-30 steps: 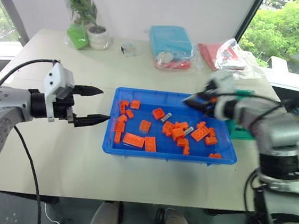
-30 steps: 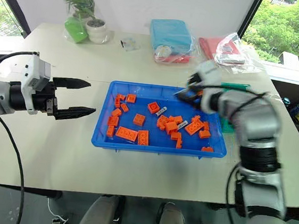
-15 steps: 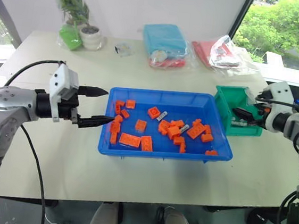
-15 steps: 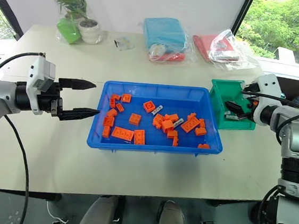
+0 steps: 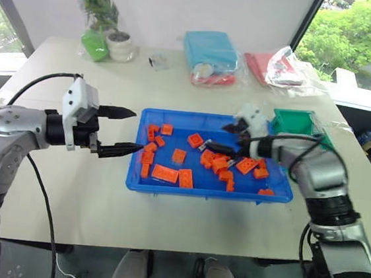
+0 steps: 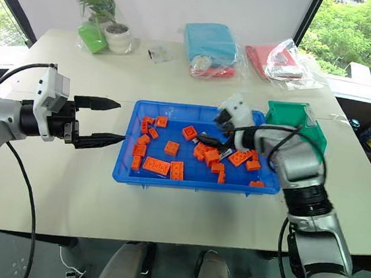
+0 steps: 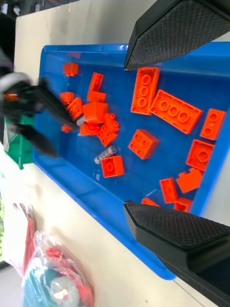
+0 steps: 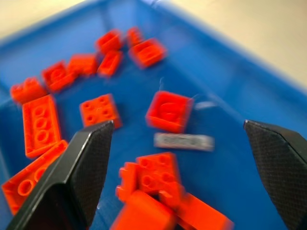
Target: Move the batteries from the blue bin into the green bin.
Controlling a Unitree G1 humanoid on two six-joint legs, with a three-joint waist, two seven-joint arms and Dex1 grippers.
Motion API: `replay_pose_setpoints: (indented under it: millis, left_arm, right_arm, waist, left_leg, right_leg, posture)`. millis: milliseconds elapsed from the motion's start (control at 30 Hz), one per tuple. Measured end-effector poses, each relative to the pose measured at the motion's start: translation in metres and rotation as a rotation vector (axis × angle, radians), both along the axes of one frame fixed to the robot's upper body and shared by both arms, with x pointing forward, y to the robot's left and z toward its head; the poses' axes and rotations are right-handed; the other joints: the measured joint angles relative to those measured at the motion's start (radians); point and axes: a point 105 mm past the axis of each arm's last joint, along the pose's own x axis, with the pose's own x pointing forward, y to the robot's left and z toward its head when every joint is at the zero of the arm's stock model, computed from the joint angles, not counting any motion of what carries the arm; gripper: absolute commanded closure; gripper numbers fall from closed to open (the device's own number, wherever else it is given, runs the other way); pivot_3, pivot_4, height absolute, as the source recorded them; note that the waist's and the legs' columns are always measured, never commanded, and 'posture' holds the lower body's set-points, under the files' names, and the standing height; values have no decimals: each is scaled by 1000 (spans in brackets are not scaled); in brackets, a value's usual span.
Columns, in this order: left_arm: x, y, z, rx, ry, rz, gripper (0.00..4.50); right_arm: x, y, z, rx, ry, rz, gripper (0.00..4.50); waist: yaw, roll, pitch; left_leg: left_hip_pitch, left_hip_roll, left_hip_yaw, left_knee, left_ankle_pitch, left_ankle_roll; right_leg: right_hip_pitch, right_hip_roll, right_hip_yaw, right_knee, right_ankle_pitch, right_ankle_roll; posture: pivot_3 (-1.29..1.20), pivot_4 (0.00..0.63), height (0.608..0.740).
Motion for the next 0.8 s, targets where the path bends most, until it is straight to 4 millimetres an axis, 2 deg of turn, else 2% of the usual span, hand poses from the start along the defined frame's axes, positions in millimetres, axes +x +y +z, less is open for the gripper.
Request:
replay_pose_setpoints:
  millis: [200,400,600,767,800]
  left_arm:
    - [-2,-3,3,2,-13,-7,0]
    - [-5,-5,1,-3,-7,-4,0]
    - [-5,-4,0,-3,-2,7,0]
    - [-5,-4,0,-2,-3,8,0]
    - [-5,-4,0,-2,-3,8,0]
  right_arm:
    - [17,-3,-25,-62,5,-45,66]
    - [26,-1,-36,-49,40,-71,66]
    - [27,20,-37,-2,61,-40,66]
    - [28,27,-41,-1,67,-49,66]
    - [29,26,-41,-10,60,-57,297]
  waist:
    - [-7,-1,-1]
    - [-9,-1,-1]
    - [-9,-1,-1]
    - [-6,-1,-1]
    - [-6,-1,-1]
  left_leg:
    - [0,0,0,0,0,0]
    - [1,0,0,0,0,0]
    - [2,0,0,0,0,0]
    - [3,0,0,0,0,0]
    - [3,0,0,0,0,0]
  right_leg:
    - [1,1,0,2,2,-2]
    - [2,1,0,5,2,-2]
    - [1,1,0,5,2,-2]
    - [0,1,0,5,2,-2]
    - [0,1,0,6,2,-2]
  posture:
    - [0,150,681]
    - [0,150,681]
    - [0,150,681]
    - [0,150,681]
    - [0,150,681]
